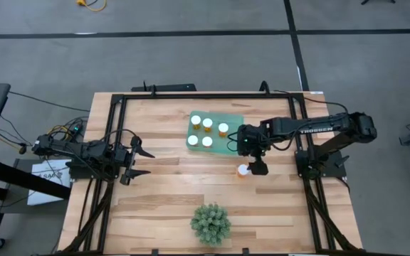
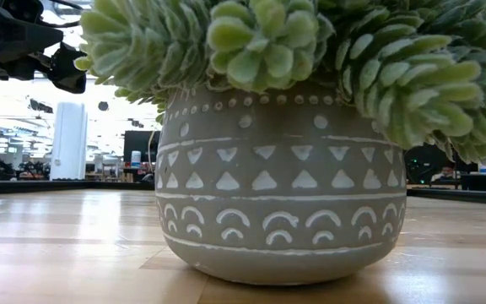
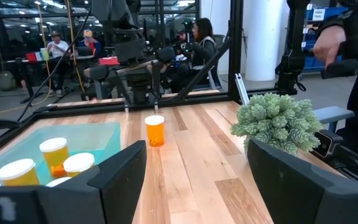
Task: Pick and place pill bottles into a basket
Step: Put the orange pill bottle into the green bin
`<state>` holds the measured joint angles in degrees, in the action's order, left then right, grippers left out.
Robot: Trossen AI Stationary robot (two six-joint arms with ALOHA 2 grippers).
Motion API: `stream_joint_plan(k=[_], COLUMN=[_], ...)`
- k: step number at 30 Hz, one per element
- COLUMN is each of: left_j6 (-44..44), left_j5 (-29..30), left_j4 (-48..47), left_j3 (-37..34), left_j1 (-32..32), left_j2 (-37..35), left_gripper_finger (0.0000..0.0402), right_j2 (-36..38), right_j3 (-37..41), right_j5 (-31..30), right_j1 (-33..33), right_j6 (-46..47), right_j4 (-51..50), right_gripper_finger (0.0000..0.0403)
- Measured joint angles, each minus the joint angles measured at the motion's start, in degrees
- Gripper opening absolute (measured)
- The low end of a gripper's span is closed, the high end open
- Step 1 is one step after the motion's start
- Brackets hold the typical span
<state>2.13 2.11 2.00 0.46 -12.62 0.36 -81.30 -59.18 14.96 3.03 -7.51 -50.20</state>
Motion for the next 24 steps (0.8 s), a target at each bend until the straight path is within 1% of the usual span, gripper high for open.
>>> stream_joint_plan(k=[4, 7, 8, 11, 13, 17, 21, 24], left_j6=[0.4, 0.0, 0.0, 0.4, 0.2, 0.3, 0.0, 0.2], left_j5=[0.0, 0.0, 0.0, 0.0, 0.0, 0.0, 0.0, 0.0], left_j4=[0.0, 0.0, 0.0, 0.0, 0.0, 0.0, 0.0, 0.0], left_j3=[0.0, 0.0, 0.0, 0.0, 0.0, 0.0, 0.0, 0.0], left_j1=[0.0, 0.0, 0.0, 0.0, 0.0, 0.0, 0.0, 0.0], left_j2=[0.0, 0.0, 0.0, 0.0, 0.0, 0.0, 0.0, 0.0], left_gripper_finger=[0.0270, 0.0270, 0.0270, 0.0270, 0.0270, 0.0270, 0.0270, 0.0270], right_j2=[0.0, 0.0, 0.0, 0.0, 0.0, -0.7, -1.4, -1.5], right_j3=[0.0, 0.0, 0.0, 0.3, 1.0, 2.8, 3.4, 3.6], right_j5=[0.0, -0.4, -1.6, -7.8, -10.4, -10.9, -11.0, -12.5], right_j1=[0.0, 0.0, 0.0, -0.3, -0.5, -2.1, -5.3, -7.3], right_j6=[2.0, 1.4, 1.0, -1.0, -1.5, -1.5, -1.5, -0.6], right_j4=[1.9, 3.1, 3.1, 2.8, 2.5, 2.5, 2.9, 2.9], right_gripper_finger=[0.0326, 0.0327, 0.0327, 0.0327, 0.0329, 0.0334, 0.0338, 0.0338])
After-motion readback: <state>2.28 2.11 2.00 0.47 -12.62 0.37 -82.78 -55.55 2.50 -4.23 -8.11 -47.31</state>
